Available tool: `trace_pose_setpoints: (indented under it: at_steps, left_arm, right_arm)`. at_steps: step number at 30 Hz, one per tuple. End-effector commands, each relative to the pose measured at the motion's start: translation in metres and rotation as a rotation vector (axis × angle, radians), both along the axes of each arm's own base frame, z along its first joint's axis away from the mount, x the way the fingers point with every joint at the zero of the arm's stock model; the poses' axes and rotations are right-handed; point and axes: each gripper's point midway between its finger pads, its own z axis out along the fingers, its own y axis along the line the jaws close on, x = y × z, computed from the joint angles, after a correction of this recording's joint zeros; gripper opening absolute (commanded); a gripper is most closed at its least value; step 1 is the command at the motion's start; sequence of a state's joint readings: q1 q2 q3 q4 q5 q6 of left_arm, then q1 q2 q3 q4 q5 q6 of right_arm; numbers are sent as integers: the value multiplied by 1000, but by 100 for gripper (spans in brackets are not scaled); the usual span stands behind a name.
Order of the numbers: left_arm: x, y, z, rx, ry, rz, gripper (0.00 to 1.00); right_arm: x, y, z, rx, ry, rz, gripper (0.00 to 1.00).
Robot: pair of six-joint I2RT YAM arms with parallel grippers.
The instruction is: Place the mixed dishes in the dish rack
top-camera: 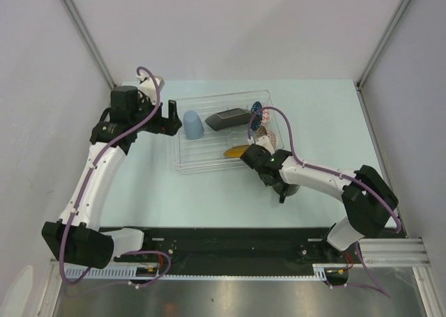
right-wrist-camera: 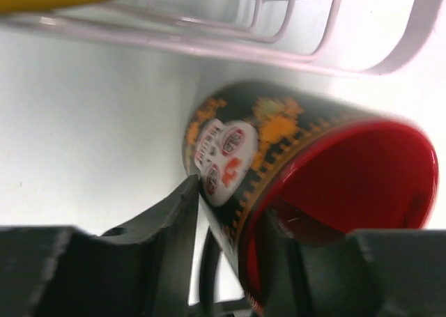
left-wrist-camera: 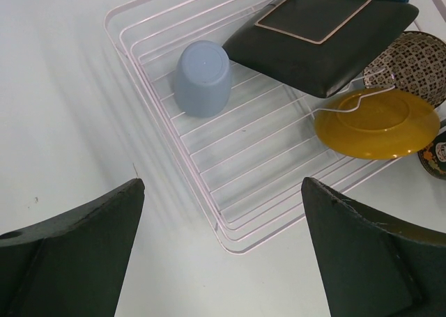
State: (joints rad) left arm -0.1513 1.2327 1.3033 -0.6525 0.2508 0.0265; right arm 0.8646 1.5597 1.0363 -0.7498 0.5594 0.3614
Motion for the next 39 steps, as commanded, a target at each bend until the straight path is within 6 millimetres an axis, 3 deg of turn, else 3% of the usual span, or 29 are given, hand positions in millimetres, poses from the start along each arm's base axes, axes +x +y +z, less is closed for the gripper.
trace_pose_setpoints:
  at_steps: [1,4,11,14,15,19,25,29,30,32,33,35,36,38,39]
  left_arm:
    - [0,3,16,-12,-67,1,100]
    - [-1,6,16,-1,-72,6,100]
    - [-1,6,18,-3,-73,7,100]
    - [0,5,19,-8,-71,3,99]
    - [-1,4,19,-9,-71,4,100]
    - [-1,6,21,-1,-74,4,99]
    - [-3,5,27,-5,-85,-3,100]
    - [-7,1,41,-35,-92,-11,100]
    - [-7,-1,52,-51,-110,-16,100]
    - [-13,-6,63,-71,-115,-39,100]
    - [-16,-8,81,-103,-137,-38,100]
    - [-28,-14,97,-145,-139,-70,100]
    - [-32,-17,114,-180,-160,-80,100]
    - [-41,-15,130,-242,-166,-89,100]
    - [-52,-25,145,-321,-157,-147,100]
  right_arm:
    - [-2,9,-28,56,41,-18,35]
    - [-11,13,-33,90,71,-15,29]
    - [-35,24,-21,170,118,-1,37]
    - [-39,27,-16,200,130,3,36]
    - [-39,28,-13,216,125,5,34]
    - [-43,35,-5,268,136,18,0]
    - [-41,39,15,319,108,42,0]
    - [-31,62,81,494,9,103,0]
    - [-32,71,98,559,3,127,0]
    - [-24,88,160,727,-109,181,0]
    - [-21,101,191,839,-164,228,0]
    - [-24,109,245,985,-271,299,0]
    - [-29,111,290,1105,-374,366,0]
    - [-41,112,332,1184,-483,499,0]
    - [-56,110,358,1248,-531,586,0]
